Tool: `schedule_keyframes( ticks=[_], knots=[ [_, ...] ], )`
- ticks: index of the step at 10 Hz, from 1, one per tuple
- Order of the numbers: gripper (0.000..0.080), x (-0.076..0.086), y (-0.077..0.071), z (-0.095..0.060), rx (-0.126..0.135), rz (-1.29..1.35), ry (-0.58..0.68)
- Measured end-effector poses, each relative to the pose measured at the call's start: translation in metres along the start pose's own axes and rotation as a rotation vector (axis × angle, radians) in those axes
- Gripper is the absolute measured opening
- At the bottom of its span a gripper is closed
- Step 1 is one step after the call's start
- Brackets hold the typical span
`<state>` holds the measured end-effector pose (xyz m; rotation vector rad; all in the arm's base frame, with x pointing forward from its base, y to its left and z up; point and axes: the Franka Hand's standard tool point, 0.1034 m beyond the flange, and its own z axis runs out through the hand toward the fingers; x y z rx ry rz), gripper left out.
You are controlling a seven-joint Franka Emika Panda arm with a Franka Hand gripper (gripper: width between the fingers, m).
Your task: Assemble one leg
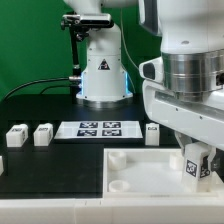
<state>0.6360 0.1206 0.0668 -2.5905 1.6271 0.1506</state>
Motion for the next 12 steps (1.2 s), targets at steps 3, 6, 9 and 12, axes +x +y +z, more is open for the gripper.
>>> schedule_keyframes(
  ticks=[3,6,9,12],
  knots=[
    [0.0352,-0.0006,-0.0003,0.0001,0.000,-0.013,-0.001],
    [0.0639,0.0017,0.0016,0.0019,-0.007,-0.306,0.003],
    [0.0646,-0.0033,0.0005,0.0023,-0.033,-0.746,0.021],
    [0.0649,-0.0033,-0.0012,-0.0035,-0.076,-1.141,0.031]
  ],
)
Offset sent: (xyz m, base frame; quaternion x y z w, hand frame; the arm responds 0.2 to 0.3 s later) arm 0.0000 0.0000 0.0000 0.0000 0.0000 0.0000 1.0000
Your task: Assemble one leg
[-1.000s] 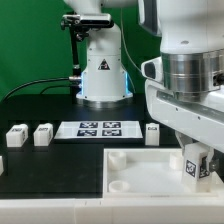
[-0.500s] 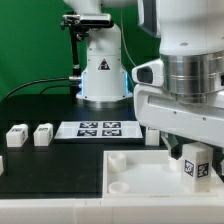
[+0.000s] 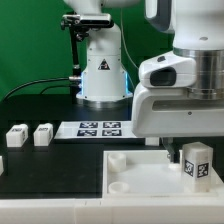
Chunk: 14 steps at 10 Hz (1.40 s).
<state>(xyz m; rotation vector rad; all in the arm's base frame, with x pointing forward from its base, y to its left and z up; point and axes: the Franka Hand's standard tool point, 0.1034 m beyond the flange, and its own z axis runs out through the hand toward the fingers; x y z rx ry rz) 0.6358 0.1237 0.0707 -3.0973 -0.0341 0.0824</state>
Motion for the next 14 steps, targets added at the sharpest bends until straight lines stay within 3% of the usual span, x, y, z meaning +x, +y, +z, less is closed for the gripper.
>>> schedule_keyframes(
  ticks=[3,6,8,9,11,14],
  knots=[
    [0.0649,0.0017,0.0078,-0.0014,-0.001,-0.295,0.002],
    [0.0649,0.0012,0.0074,-0.0004,-0.001,-0.294,0.001],
    [0.0376,0.0011,0.0075,-0.0001,-0.001,-0.294,0.000],
    [0.0289,0.0011,0.0075,0.0000,-0.001,-0.294,0.000],
    [0.0289,0.0012,0.0068,0.0001,0.000,-0.254,0.002],
    [0.0289,0.0014,0.0062,0.0002,0.005,0.181,0.006]
  ],
)
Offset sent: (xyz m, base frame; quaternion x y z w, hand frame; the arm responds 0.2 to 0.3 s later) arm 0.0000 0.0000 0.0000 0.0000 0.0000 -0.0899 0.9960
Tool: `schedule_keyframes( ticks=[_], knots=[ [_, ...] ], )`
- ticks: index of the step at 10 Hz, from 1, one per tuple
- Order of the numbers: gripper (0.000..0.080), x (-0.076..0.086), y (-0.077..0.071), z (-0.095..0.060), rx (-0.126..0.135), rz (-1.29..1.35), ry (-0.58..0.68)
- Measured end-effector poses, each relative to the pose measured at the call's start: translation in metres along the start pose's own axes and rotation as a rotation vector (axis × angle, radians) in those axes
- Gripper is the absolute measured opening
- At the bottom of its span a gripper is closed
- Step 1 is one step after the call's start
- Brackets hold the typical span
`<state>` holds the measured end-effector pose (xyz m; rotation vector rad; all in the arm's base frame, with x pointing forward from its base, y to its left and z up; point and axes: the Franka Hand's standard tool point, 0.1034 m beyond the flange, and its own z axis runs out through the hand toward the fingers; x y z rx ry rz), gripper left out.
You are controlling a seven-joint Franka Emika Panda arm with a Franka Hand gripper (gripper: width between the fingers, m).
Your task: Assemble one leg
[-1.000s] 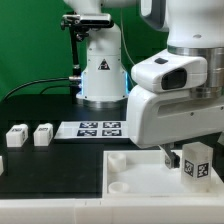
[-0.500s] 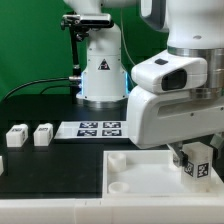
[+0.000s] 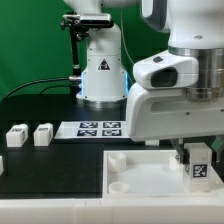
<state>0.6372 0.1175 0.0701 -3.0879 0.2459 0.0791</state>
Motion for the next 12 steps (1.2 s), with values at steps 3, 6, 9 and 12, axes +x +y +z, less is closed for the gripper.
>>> schedule_keyframes(
  ticks=[3,6,9,12],
  knots=[
    [0.0294,0.004,0.008,-0.001,-0.006,0.350,0.011],
    [0.0305,0.003,0.022,-0.002,-0.035,0.578,0.006],
    [0.0409,0.003,0.023,-0.001,-0.040,0.565,0.007],
    [0.0617,0.003,0.023,0.000,-0.041,0.565,0.006]
  ],
)
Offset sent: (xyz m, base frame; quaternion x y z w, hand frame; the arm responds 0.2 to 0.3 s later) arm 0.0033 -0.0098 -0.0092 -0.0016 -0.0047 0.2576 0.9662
